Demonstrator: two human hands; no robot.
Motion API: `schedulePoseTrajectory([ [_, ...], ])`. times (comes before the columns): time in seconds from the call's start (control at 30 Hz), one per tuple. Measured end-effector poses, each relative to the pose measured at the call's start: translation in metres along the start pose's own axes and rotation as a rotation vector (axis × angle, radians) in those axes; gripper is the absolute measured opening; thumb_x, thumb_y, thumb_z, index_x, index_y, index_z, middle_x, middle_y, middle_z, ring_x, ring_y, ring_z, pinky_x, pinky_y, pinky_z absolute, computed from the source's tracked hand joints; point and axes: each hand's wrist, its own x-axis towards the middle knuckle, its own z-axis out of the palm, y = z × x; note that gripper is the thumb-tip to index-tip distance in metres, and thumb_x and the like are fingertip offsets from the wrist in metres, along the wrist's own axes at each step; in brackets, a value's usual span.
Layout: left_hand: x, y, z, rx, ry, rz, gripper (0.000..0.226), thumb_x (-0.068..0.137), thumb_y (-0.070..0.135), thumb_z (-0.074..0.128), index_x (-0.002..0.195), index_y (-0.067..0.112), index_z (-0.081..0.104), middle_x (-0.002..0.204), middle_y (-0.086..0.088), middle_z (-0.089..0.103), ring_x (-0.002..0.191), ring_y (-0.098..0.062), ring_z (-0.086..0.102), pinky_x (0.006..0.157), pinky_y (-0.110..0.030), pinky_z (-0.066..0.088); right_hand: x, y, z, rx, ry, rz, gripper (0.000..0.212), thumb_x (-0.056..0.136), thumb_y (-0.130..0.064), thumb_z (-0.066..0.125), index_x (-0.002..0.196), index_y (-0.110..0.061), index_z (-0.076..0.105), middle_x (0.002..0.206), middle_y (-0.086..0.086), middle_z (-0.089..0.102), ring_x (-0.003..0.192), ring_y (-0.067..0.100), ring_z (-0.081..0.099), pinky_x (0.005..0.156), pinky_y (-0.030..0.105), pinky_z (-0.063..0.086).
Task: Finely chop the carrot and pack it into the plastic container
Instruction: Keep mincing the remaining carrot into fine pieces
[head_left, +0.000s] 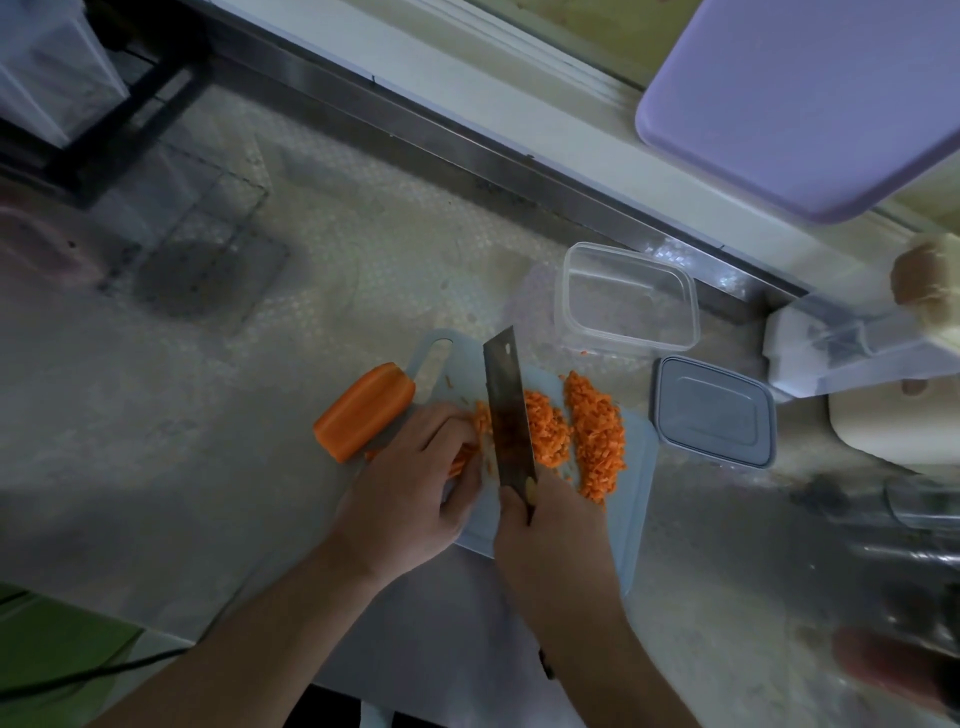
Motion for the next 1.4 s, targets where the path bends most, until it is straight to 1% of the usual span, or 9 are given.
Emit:
schedulePoseTrajectory([
  [0.13, -0.001, -0.003, 0.002, 0.013, 0.028, 0.032, 0.003, 0.099, 0.016, 0.067, 0.099, 0.013, 0.067, 0.112, 0.005, 0.062, 0.106, -0.013, 0.06, 0.087, -0.032, 0.053, -0.001, 0.001, -0.003, -0.044, -0.015, -0.024, 0.018, 0.099, -0.026, 0.05, 0.082, -0.022, 0.053, 0.071, -0.004, 0.054, 0.064, 0.012, 0.052, 0.052, 0.024, 0.034],
  [0.23, -0.002, -0.006, 0.004, 0.025, 0.021, 0.032, 0.003, 0.099, 0.011, 0.067, 0.097, 0.013, 0.066, 0.11, 0.005, 0.061, 0.105, -0.013, 0.059, 0.086, -0.034, 0.052, -0.001, 0.001, -0.003, -0.065, -0.024, -0.034, 0.022, 0.099, -0.028, 0.051, 0.078, -0.022, 0.049, 0.071, -0.002, 0.054, 0.063, 0.013, 0.052, 0.051, 0.024, 0.033],
  [0.47, -0.002, -0.004, 0.005, 0.072, 0.057, 0.019, 0.009, 0.101, 0.006, 0.059, 0.097, 0.011, 0.065, 0.107, 0.003, 0.059, 0.102, -0.015, 0.058, 0.091, -0.028, 0.048, -0.003, -0.001, 0.0, -0.06, -0.029, -0.016, 0.027, 0.099, -0.029, 0.054, 0.074, -0.026, 0.044, 0.073, -0.004, 0.055, 0.065, 0.014, 0.055, 0.055, 0.028, 0.041],
  [0.73, -0.001, -0.003, 0.007, 0.153, 0.051, 0.03, 0.011, 0.101, 0.009, 0.056, 0.092, 0.012, 0.062, 0.1, 0.0, 0.058, 0.096, -0.019, 0.057, 0.085, -0.033, 0.05, -0.001, -0.01, 0.005, -0.151, -0.099, 0.075, 0.026, 0.097, -0.027, 0.051, 0.076, -0.029, 0.036, 0.086, -0.004, 0.053, 0.08, 0.018, 0.057, 0.066, 0.031, 0.046],
  [0.9, 0.0, -0.004, 0.005, 0.131, 0.022, 0.012, 0.01, 0.097, 0.007, 0.064, 0.09, 0.013, 0.063, 0.096, 0.0, 0.057, 0.092, -0.019, 0.058, 0.08, -0.039, 0.051, -0.004, -0.019, 0.009, -0.142, -0.087, 0.037, 0.008, 0.092, -0.028, 0.045, 0.088, -0.024, 0.051, 0.084, -0.002, 0.058, 0.081, 0.022, 0.06, 0.072, 0.039, 0.055],
  [1.0, 0.001, -0.005, 0.004, 0.056, 0.045, -0.022, 0.009, 0.097, 0.011, 0.069, 0.09, 0.014, 0.065, 0.099, 0.004, 0.06, 0.096, -0.017, 0.059, 0.085, -0.033, 0.051, -0.007, -0.009, 0.012, -0.037, -0.018, 0.025, 0.014, 0.097, -0.031, 0.047, 0.088, -0.024, 0.054, 0.075, -0.004, 0.058, 0.071, 0.018, 0.059, 0.066, 0.039, 0.055],
  [1.13, 0.001, -0.005, -0.001, -0.078, 0.075, -0.057, 0.009, 0.094, 0.013, 0.076, 0.091, 0.014, 0.068, 0.096, 0.009, 0.063, 0.092, -0.01, 0.06, 0.082, -0.021, 0.048, -0.007, 0.001, 0.01, -0.025, 0.037, 0.007, 0.017, 0.099, -0.032, 0.051, 0.084, -0.023, 0.055, 0.072, -0.004, 0.057, 0.067, 0.014, 0.056, 0.06, 0.035, 0.05],
  [1.23, 0.002, -0.003, -0.003, -0.063, 0.067, -0.029, 0.004, 0.101, 0.017, 0.067, 0.098, 0.015, 0.068, 0.096, 0.009, 0.063, 0.092, -0.009, 0.059, 0.085, -0.022, 0.048, -0.009, 0.002, 0.008, -0.035, 0.03, -0.006, 0.019, 0.098, -0.033, 0.053, 0.083, -0.022, 0.053, 0.072, -0.004, 0.057, 0.066, 0.014, 0.056, 0.057, 0.033, 0.047],
  [1.4, 0.002, 0.002, -0.009, -0.034, 0.069, -0.029, 0.014, 0.107, 0.017, 0.054, 0.109, 0.015, 0.068, 0.106, 0.008, 0.064, 0.102, -0.008, 0.059, 0.094, -0.023, 0.048, -0.007, 0.005, 0.006, -0.043, 0.019, -0.007, 0.022, 0.099, -0.033, 0.054, 0.079, -0.023, 0.051, 0.072, -0.001, 0.057, 0.064, 0.017, 0.055, 0.054, 0.03, 0.04],
])
